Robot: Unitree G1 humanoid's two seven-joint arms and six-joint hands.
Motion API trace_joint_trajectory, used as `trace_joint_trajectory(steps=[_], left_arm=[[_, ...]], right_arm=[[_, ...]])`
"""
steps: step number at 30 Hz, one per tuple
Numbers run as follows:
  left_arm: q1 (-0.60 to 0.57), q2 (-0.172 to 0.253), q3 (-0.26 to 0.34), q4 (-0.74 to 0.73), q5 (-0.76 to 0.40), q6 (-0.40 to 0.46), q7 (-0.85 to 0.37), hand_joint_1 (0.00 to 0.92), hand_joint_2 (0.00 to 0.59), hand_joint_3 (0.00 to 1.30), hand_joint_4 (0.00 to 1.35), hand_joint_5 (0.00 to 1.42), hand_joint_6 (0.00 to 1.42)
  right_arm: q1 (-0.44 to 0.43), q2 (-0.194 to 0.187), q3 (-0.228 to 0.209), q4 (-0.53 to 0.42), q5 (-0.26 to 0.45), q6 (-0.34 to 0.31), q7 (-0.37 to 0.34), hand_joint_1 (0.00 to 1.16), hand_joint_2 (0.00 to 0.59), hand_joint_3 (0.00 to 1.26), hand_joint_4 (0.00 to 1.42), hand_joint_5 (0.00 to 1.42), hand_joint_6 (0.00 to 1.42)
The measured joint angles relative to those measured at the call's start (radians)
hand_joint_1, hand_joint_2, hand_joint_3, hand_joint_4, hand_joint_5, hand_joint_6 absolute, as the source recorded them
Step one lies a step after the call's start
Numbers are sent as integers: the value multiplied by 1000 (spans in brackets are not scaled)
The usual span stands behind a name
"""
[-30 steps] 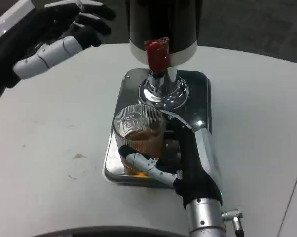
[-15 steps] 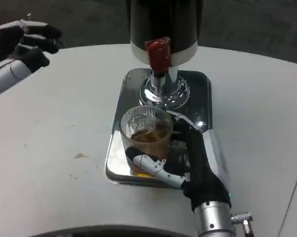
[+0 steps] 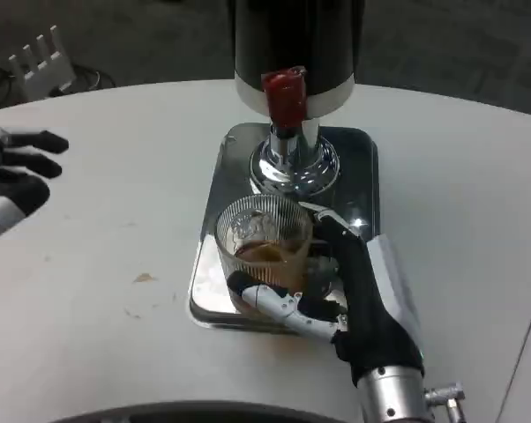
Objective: Grasp the cup under the faucet to collect the drink, then remove the cup.
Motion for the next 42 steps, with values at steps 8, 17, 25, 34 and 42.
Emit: trace_joint_trajectory(steps=[8,17,25,34,42], left_arm=[[154,-32,-23,-129,93,-6,39,0,103,255,188,236,346],[268,-67,-93,-236,235,-7,57,0,106,189,78,131,282],[342,-82,-168,-324,372,4,68,0,104,81,0,7,202],[393,-120,-194,-385,439,10,105,0,101,42,0,0,178],[401,-120,-188,-391,435,10,121,0,101,37,0,0,172]], right_arm=[[59,-19,-13,-95,-14,2,48,879,214,596,619,799,773],[110,-29,-20,-147,-22,3,85,881,208,602,635,810,788],[130,-30,-26,-199,-25,6,112,886,198,604,636,811,799],[200,-51,-33,-310,-29,9,164,889,196,618,651,839,822],[245,-72,-45,-346,-31,10,195,889,196,623,653,840,837]])
